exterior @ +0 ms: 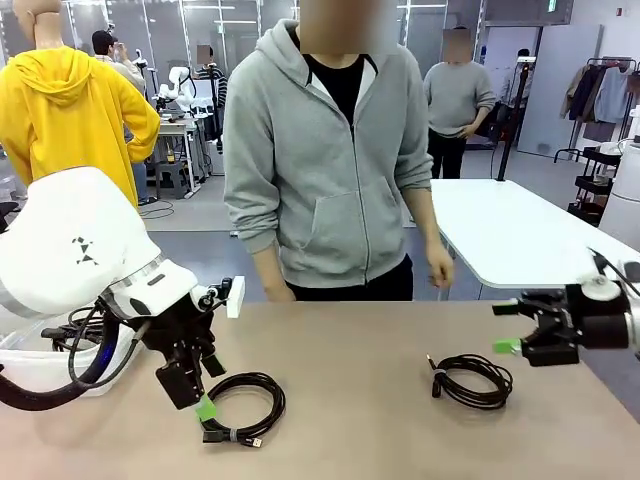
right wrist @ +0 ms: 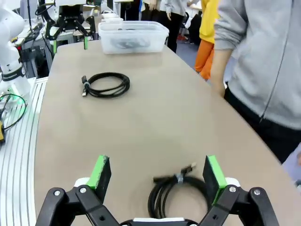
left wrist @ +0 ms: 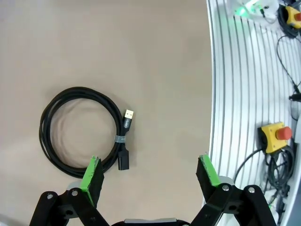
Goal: Organize and store the cables.
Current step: Place the USB Extension Cable into the Organizing box.
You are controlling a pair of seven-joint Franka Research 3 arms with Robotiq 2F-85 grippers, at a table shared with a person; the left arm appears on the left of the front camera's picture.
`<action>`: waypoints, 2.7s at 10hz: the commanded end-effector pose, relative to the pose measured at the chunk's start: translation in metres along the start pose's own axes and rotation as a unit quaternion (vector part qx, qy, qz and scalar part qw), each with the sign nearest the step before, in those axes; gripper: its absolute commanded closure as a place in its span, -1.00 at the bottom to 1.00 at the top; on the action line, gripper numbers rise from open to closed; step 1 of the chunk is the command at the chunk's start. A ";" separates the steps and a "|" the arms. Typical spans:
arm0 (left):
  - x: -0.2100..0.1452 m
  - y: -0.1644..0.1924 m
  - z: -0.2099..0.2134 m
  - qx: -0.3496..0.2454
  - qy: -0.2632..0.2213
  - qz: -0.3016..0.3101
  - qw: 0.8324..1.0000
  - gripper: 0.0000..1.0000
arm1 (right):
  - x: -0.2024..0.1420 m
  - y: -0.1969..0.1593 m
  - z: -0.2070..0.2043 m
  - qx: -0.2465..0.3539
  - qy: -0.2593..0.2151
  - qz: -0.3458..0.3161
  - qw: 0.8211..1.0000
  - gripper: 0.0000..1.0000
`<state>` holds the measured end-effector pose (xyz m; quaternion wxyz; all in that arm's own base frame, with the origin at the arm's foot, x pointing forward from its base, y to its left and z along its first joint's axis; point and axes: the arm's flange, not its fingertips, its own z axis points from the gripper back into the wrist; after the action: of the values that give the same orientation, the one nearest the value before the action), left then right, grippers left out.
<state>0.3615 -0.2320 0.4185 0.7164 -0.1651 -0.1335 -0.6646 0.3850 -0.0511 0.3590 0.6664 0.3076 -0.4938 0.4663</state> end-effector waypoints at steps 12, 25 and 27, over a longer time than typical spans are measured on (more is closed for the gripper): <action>0.024 -0.003 -0.042 -0.006 0.058 -0.011 0.998 -1.00 | 0.015 0.009 0.052 0.012 -0.027 0.020 0.999 -1.00; 0.012 0.039 -0.128 0.052 0.152 -0.041 0.986 -1.00 | 0.000 0.012 0.095 -0.015 -0.060 0.005 0.998 -1.00; 0.011 0.047 -0.127 0.046 0.158 -0.021 0.986 0.20 | 0.000 0.012 0.095 -0.015 -0.060 0.005 0.998 -1.00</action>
<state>0.4006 -0.2859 0.3025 0.7103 -0.0283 -0.0645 -0.7004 0.3372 -0.1319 0.3883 0.6395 0.3211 -0.5410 0.4418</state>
